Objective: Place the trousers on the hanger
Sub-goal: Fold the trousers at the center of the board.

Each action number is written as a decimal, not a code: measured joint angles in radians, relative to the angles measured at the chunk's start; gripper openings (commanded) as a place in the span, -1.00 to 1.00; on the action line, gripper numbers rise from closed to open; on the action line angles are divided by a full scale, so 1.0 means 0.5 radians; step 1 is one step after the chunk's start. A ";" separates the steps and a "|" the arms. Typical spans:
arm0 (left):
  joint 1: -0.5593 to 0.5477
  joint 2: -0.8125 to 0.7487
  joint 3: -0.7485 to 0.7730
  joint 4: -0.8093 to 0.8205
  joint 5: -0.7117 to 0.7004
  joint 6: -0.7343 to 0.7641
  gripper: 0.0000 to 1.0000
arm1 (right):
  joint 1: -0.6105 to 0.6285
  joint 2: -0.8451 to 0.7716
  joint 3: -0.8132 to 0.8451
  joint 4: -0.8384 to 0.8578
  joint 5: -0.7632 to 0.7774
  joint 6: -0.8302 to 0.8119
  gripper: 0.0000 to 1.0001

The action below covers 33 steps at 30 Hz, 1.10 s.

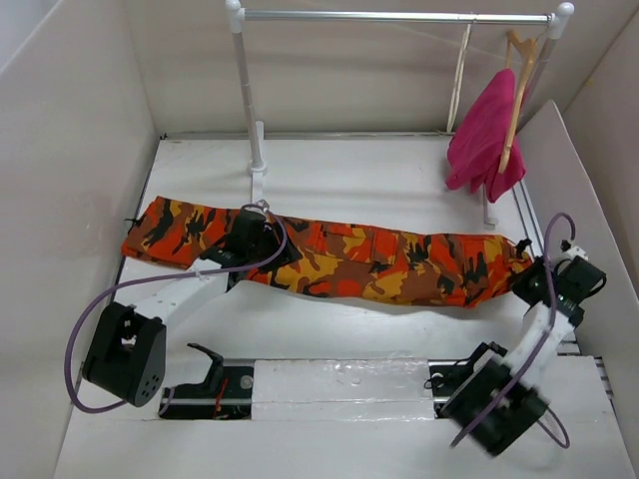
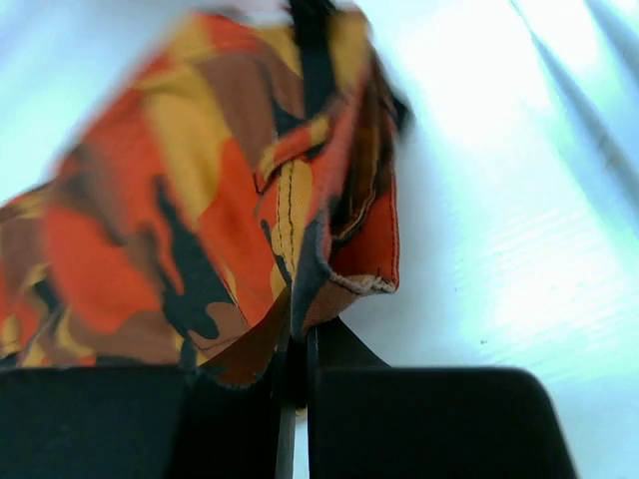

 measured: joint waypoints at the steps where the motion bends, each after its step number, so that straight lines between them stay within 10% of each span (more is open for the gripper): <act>1: -0.004 0.000 0.000 -0.001 -0.005 0.000 -0.04 | 0.050 -0.196 0.047 -0.116 0.004 -0.026 -1.00; 10: -0.208 0.181 0.000 0.034 -0.044 0.009 -0.96 | 0.918 -0.698 0.480 -0.673 -0.001 0.075 -1.00; 16: -0.556 0.330 0.000 0.084 -0.107 -0.050 -1.00 | 1.370 -0.463 1.369 -0.921 0.128 0.133 -1.00; 26: -1.096 0.540 0.027 0.230 -0.226 -0.298 -1.00 | 1.429 -0.033 2.174 -1.111 0.154 0.090 -1.00; 33: -1.470 1.086 0.678 0.192 -0.245 -0.405 -1.00 | 1.570 0.257 2.531 -1.136 0.195 -0.006 -1.00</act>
